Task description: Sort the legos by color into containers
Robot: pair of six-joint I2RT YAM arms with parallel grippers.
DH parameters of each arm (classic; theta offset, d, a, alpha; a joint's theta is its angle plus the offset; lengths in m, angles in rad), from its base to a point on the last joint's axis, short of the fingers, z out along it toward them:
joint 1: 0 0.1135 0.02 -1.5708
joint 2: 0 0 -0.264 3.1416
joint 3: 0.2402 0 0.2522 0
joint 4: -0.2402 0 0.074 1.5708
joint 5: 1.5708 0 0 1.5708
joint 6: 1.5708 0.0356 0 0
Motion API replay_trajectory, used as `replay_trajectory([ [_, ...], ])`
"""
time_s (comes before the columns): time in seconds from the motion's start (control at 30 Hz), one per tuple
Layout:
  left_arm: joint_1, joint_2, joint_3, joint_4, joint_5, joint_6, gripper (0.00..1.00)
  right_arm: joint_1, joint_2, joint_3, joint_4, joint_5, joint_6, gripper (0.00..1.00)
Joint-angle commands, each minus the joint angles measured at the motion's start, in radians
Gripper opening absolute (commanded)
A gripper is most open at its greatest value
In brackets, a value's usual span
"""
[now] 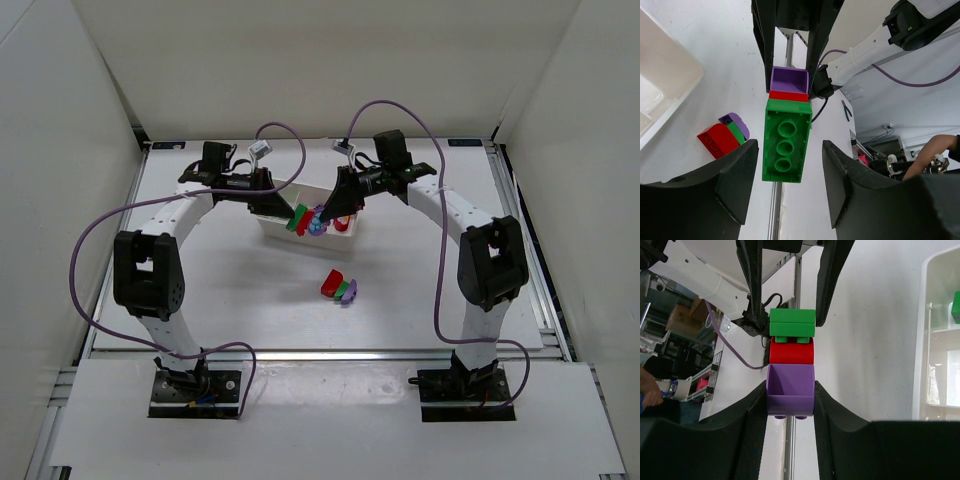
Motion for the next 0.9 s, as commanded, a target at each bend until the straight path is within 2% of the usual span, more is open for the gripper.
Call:
replay_trajectory([
  [0.0,-0.006,-0.068,-0.001,-0.005,0.079,0.024,0.56,0.006,0.006,0.052,0.042,-0.015,0.012,0.0],
  [0.03,-0.006,-0.068,-0.001,-0.005,0.079,0.024,0.56,0.006,0.006,0.052,0.042,-0.015,0.012,0.0],
  [0.07,-0.006,-0.066,-0.001,-0.005,0.07,0.026,0.45,0.006,0.009,0.052,0.045,-0.015,0.013,0.0],
  [0.13,-0.006,-0.068,0.0,-0.014,0.064,0.029,0.35,0.006,0.008,0.052,0.045,-0.015,0.012,0.0],
  [0.17,-0.008,-0.068,-0.001,-0.018,0.057,0.041,0.26,0.006,0.008,0.051,0.042,-0.013,0.012,0.0],
  [0.3,-0.006,-0.071,0.0,-0.033,0.048,0.049,0.15,0.006,0.003,0.041,0.039,-0.015,0.007,0.0],
  [0.5,0.009,-0.079,0.003,-0.036,0.034,0.073,0.13,-0.007,-0.023,0.005,0.008,-0.019,-0.022,0.0],
  [0.87,0.124,-0.065,0.055,-0.036,0.036,0.073,0.12,-0.03,-0.106,-0.084,-0.084,-0.018,-0.114,0.0],
])
